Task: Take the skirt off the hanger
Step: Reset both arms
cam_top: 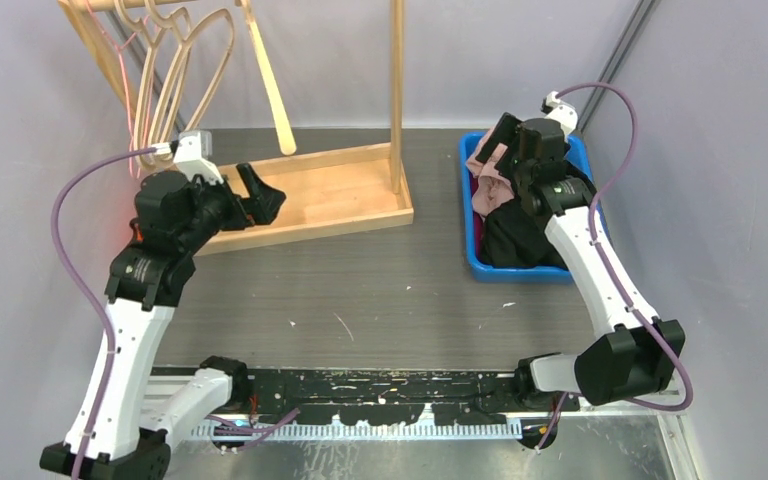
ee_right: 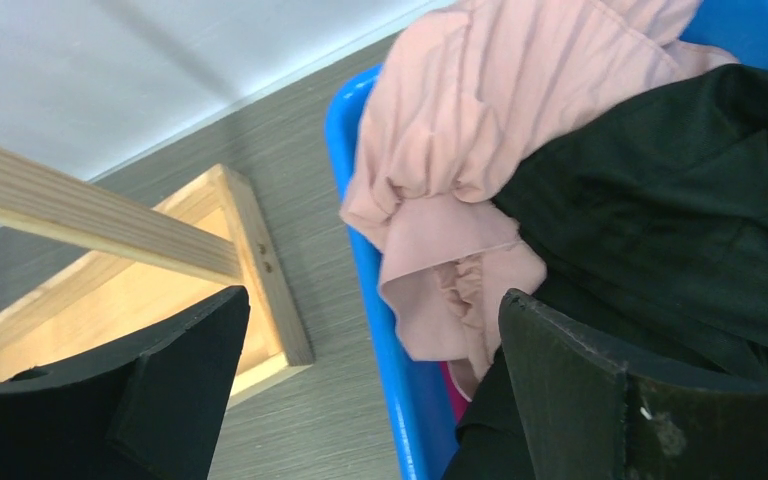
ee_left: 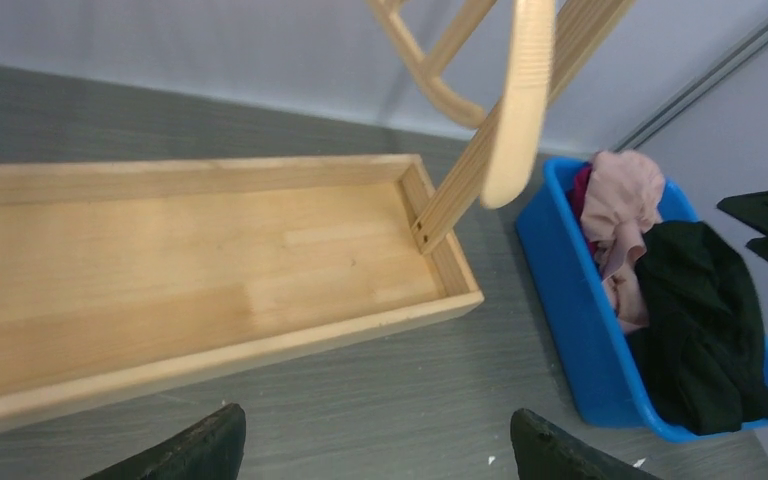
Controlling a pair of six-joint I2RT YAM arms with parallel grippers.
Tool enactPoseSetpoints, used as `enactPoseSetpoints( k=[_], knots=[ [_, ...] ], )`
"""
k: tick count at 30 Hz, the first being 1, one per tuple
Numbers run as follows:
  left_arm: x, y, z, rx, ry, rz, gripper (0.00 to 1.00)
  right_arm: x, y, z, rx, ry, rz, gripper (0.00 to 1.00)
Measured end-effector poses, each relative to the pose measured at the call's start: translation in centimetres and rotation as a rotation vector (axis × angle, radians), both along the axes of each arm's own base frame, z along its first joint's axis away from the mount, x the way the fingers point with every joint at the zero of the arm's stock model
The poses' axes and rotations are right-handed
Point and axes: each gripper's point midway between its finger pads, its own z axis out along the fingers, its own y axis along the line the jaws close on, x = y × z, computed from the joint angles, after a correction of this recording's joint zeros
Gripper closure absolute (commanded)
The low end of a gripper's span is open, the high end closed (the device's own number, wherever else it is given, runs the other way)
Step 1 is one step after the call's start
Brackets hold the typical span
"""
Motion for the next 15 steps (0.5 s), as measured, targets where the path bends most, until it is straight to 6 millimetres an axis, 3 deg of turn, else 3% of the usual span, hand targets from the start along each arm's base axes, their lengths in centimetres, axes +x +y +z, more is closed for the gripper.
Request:
enactPoseSetpoints(
  k=[7,15],
  knots=[
    [1.7,-0.3,-3.8,0.098,0.108,0.062,0.01,-0.1,-1.3,-1.0,-0.057,0.013,-0.06,0.0],
    [1.8,0.0,-4.4,0.177,0.107,0.115,0.01,0.9,-0.4,-1.4,-0.06,-0.002,-0.05,0.0]
  ],
)
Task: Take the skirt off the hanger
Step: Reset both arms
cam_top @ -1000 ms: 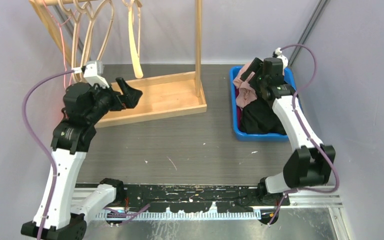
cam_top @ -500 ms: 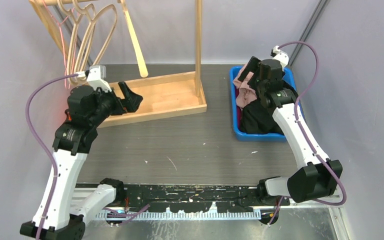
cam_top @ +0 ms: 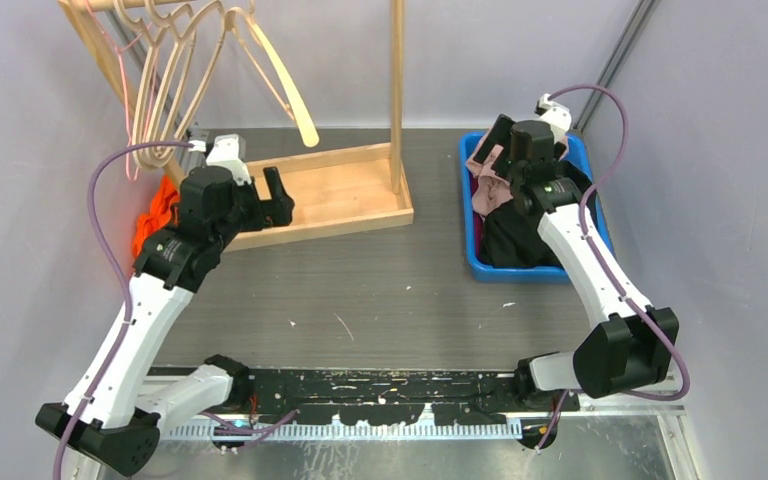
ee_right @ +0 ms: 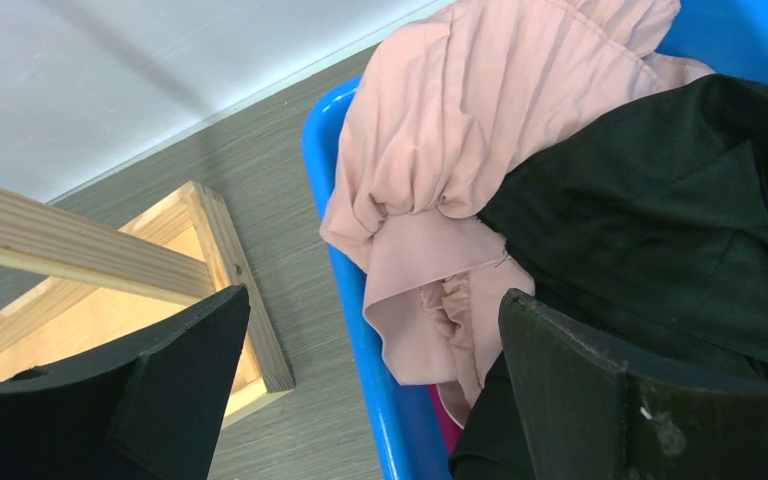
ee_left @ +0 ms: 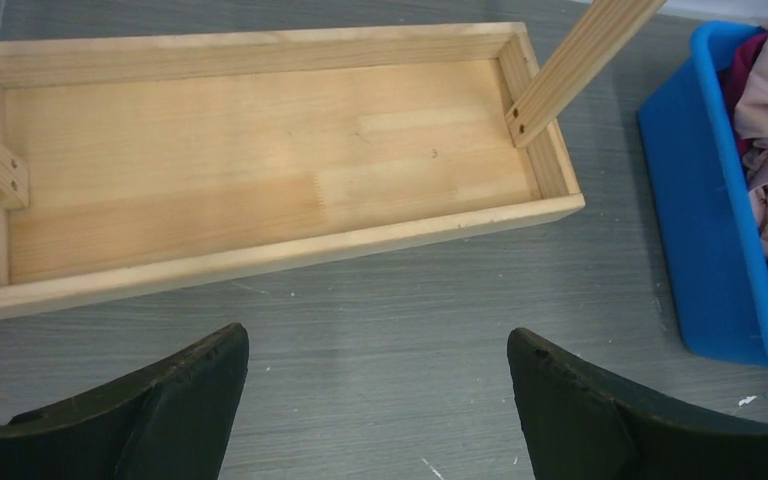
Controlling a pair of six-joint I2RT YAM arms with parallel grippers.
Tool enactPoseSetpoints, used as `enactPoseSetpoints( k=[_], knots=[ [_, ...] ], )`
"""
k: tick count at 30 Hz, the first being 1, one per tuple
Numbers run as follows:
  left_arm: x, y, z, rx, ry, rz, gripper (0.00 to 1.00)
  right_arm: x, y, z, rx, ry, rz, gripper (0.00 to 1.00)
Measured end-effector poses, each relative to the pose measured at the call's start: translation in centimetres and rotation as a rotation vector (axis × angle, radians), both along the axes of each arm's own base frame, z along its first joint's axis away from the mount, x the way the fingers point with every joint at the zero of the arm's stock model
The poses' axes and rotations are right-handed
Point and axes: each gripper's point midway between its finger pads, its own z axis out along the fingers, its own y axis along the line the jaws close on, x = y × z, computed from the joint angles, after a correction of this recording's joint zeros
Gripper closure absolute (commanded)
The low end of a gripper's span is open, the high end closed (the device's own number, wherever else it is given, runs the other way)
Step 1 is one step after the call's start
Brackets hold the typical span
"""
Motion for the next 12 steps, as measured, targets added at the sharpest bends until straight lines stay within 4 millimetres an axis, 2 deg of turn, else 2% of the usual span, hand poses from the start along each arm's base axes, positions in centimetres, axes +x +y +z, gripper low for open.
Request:
enactPoseSetpoints(
  k=[5,12],
  knots=[
    [0.5,0.3,-0.4,0.029,0.01,0.025,0.01,0.4,1.2,0.0,-0.005,-0.019,0.014,0.0],
    [1.1,0.4,-0.9,0.047,0.029,0.041,0.01,0.7,1.4,0.1,-0.021,-0.033,-0.005,0.0]
  ],
)
